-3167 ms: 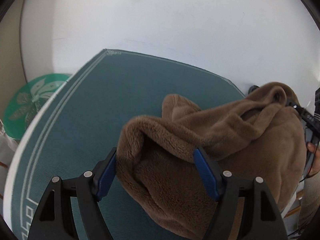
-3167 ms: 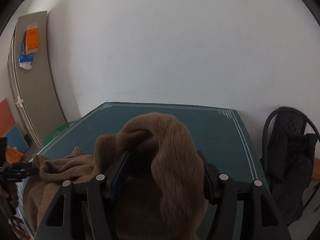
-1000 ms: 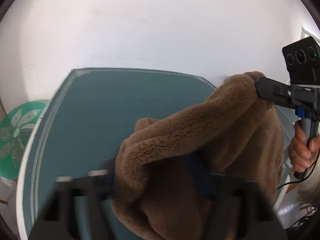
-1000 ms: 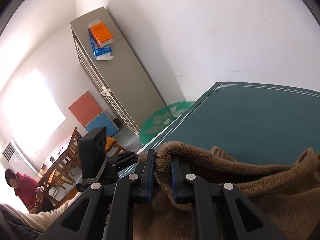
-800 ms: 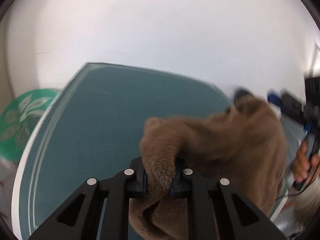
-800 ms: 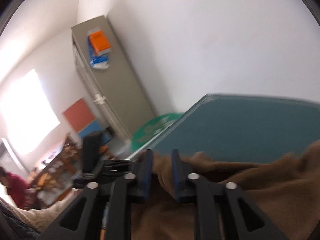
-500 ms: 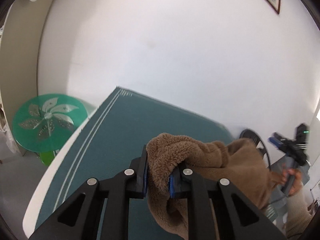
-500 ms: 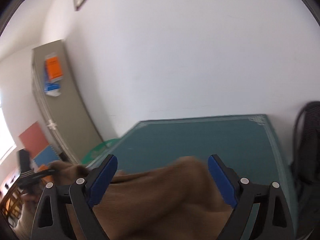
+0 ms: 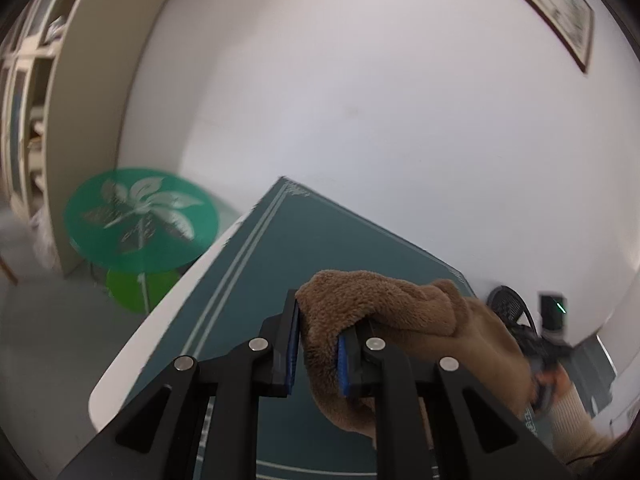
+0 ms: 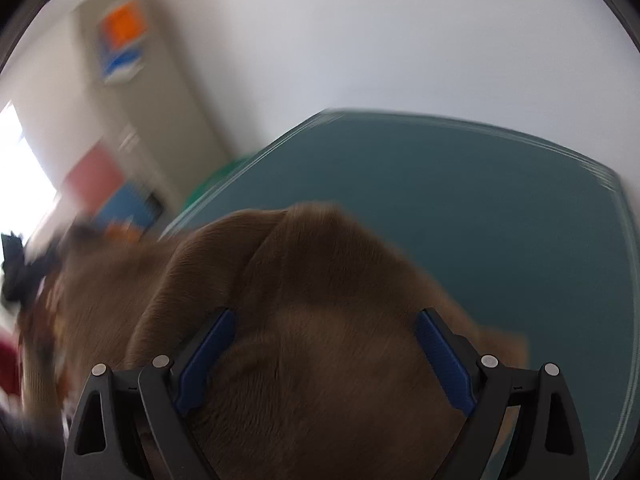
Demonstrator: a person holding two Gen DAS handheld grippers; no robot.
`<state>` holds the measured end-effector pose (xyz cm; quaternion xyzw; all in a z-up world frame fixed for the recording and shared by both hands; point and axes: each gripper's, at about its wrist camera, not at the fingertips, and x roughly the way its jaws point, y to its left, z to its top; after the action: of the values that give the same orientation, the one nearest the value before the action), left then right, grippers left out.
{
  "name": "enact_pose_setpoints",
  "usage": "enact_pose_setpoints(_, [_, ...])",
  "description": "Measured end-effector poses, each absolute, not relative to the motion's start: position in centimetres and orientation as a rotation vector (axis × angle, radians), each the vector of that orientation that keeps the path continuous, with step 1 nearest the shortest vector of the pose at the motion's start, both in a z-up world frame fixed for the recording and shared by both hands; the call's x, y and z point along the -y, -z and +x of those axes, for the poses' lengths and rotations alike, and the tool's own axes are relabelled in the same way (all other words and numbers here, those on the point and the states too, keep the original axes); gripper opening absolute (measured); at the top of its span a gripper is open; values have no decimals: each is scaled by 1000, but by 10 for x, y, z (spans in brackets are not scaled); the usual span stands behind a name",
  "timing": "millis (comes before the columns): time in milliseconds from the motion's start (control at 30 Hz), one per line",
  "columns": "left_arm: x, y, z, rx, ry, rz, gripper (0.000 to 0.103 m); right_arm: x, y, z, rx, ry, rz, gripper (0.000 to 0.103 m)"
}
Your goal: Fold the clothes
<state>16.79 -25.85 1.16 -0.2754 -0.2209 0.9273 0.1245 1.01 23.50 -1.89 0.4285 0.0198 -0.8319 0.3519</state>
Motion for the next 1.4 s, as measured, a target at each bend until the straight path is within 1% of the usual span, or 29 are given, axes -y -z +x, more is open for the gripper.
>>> enact_pose_setpoints(67, [272, -1, 168, 713, -2693, -818, 18, -223, 20, 47, -97, 2050, 1095, 94])
enact_pose_setpoints(167, [282, 14, 165, 780, -2680, -843, 18, -210, 20, 99, -254, 1974, 1053, 94])
enact_pose_setpoints(267, [282, 26, 158, 780, -2683, -869, 18, -206, 19, 147, -393, 1916, 1015, 94])
enact_pose_setpoints(333, [283, 31, 158, 782, -2683, -875, 18, -207, 18, 165, -441, 1921, 1010, 94])
enact_pose_setpoints(467, [287, 36, 164, 792, -2683, -877, 18, -234, -4, 165, -317, 1978, 983, 94])
enact_pose_setpoints(633, [292, 42, 170, 795, -2682, -888, 18, -261, -51, 145, -225, 2146, 769, 94])
enact_pose_setpoints(667, [294, 43, 171, 801, -2681, -888, 18, -262, -56, 131, -194, 2164, 765, 94])
enact_pose_setpoints(800, [298, 46, 175, 815, -2670, -889, 18, -252, -62, 61, -49, 2194, 834, 94])
enact_pose_setpoints(867, [300, 47, 175, 819, -2671, -893, 20, -236, -53, 26, 2, 2174, 918, 94])
enact_pose_setpoints(933, [301, 48, 172, 826, -2671, -902, 20, -214, -40, -4, 91, 2140, 1004, 94])
enact_pose_setpoints(967, [301, 49, 172, 829, -2669, -905, 20, -207, -30, -12, 102, 2119, 1063, 94])
enact_pose_setpoints(1100, [302, 53, 169, 839, -2662, -918, 21, -191, 13, -35, 74, 2019, 1323, 94])
enact_pose_setpoints(1133, [303, 55, 167, 840, -2659, -923, 21, -189, 20, -33, 38, 2003, 1351, 94])
enact_pose_setpoints(1233, [303, 60, 160, 846, -2651, -941, 21, -190, 20, 6, -77, 1926, 1310, 94])
enact_pose_setpoints(1333, [301, 61, 153, 851, -2649, -949, 21, -198, 7, 51, -157, 1868, 1225, 94])
enact_pose_setpoints(1400, [299, 61, 150, 850, -2648, -946, 21, -208, 0, 80, -252, 1853, 1176, 94])
